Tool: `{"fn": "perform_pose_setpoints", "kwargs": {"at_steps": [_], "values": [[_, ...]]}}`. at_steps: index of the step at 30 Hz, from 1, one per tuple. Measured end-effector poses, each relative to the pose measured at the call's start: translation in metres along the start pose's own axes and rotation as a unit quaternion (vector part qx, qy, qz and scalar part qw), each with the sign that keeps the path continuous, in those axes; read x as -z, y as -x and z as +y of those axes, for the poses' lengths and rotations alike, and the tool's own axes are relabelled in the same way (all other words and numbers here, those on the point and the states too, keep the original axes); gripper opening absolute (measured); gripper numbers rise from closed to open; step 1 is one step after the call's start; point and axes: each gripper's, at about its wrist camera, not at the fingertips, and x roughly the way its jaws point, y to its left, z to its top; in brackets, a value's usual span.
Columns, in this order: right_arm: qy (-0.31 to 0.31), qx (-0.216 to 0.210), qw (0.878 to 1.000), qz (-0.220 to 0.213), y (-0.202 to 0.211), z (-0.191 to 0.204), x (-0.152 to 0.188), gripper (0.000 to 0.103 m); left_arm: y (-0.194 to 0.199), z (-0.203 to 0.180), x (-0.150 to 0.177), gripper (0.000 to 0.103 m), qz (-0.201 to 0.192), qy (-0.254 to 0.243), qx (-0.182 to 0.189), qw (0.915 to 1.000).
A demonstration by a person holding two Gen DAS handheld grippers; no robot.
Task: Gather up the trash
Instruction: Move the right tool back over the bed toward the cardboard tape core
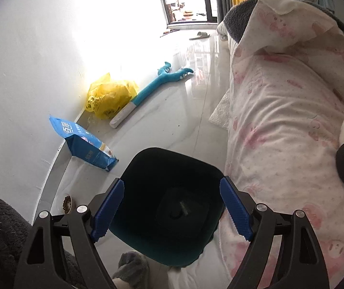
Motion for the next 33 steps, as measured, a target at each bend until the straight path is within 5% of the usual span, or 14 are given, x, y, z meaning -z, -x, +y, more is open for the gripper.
{"fn": "perform_pose_setpoints", "kwargs": {"at_steps": [19,33], "values": [[0.022,0.049,0.995,-0.084,0.066,-0.066,0.017,0.084,-0.041,-0.069,-0.005,0.095,0.024,-0.002,0.054,0.9982],[-0.025,0.083,0.989,-0.120,0.105,-0.138,0.043,0.084,-0.076,-0.112,0.004,0.095,0.059,-0.008,0.080,0.9950]]}}
